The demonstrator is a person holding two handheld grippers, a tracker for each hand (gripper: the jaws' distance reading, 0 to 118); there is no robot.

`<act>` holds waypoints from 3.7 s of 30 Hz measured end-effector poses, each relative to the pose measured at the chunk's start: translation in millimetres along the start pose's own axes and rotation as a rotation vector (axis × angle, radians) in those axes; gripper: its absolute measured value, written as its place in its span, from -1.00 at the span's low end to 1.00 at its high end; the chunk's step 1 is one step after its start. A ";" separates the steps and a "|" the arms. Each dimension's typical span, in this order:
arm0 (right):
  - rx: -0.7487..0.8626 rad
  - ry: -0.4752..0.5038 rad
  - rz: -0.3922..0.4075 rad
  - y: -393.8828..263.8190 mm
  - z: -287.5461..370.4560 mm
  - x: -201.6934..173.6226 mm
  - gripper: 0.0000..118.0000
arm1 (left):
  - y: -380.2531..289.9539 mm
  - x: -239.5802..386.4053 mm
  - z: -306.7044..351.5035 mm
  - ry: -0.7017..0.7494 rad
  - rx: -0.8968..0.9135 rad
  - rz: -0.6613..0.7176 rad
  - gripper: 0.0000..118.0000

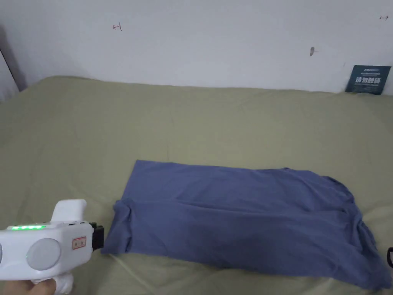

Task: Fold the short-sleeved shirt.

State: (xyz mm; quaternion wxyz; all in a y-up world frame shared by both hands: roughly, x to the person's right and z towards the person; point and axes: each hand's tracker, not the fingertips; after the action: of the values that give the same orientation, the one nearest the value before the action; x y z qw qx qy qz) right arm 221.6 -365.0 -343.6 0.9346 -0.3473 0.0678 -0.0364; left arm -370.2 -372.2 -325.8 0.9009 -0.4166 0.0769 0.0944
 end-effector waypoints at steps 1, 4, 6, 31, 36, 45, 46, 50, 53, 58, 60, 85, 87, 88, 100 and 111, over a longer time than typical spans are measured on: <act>-0.009 -0.014 0.015 -5.1 -1.7 -0.3 -0.98 | 1.5 0.7 -1.5 0.006 -0.008 -0.008 -1.00; -0.044 -0.013 0.007 -8.7 -8.2 5.0 -0.98 | 1.0 1.1 -15.0 -0.045 -0.042 0.018 -1.00; -0.059 -0.025 0.021 -12.9 -14.3 5.6 -0.98 | 8.2 5.0 -23.3 -0.046 -0.057 0.027 -0.33; -0.266 0.027 -0.004 -5.9 -86.8 28.0 -0.33 | 4.0 14.5 -63.0 0.036 -0.151 -0.035 -0.96; -0.234 0.046 -0.001 -9.3 -73.0 25.2 -0.90 | 7.3 16.2 -56.4 0.039 -0.152 -0.048 -0.96; -0.158 0.045 0.027 -6.7 -6.3 22.6 -0.90 | 0.0 7.7 -10.9 0.035 -0.121 -0.063 -0.96; -0.156 0.048 0.029 -11.6 2.1 22.8 -0.90 | -6.4 8.0 -0.7 0.039 -0.121 -0.071 -0.96; -0.163 0.067 0.034 -40.0 46.2 16.8 -0.90 | -41.2 -5.0 34.9 0.029 -0.122 -0.063 -0.96; -0.174 0.071 0.036 -63.8 68.0 16.8 -0.90 | -70.0 -15.9 51.6 0.022 -0.136 -0.044 -0.96; -0.196 0.078 0.015 -86.1 76.8 20.2 -0.90 | -99.7 -23.2 64.7 0.002 -0.156 -0.022 -0.96; -0.219 0.075 0.006 -87.0 71.3 18.5 -0.74 | -101.5 -26.3 56.8 -0.007 -0.152 -0.011 -0.87; 0.153 -0.032 0.026 10.1 31.5 -26.5 -0.99 | 25.0 27.4 -5.9 0.030 0.108 -0.036 -1.00; 0.128 -0.038 0.025 12.5 12.1 -24.5 -0.99 | 40.4 23.9 -37.7 0.076 0.071 -0.035 -0.81; 0.121 -0.040 0.027 17.0 3.1 -21.1 -0.99 | 46.6 20.5 -53.0 0.068 0.036 -0.033 -0.47; -0.008 -0.042 0.075 42.2 -73.0 -2.6 -0.99 | 75.2 3.5 -146.4 0.106 -0.172 -0.027 0.62; -0.250 0.062 -0.007 92.8 -139.0 33.3 0.44 | 74.7 25.7 -125.7 0.077 -0.152 -0.107 -0.99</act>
State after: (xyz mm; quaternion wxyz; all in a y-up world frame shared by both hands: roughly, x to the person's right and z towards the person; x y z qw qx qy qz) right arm 235.3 -388.2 -511.8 0.8814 -0.4599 0.0993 -0.0418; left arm -370.2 -418.2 -466.9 0.8669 -0.4905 0.0819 0.0356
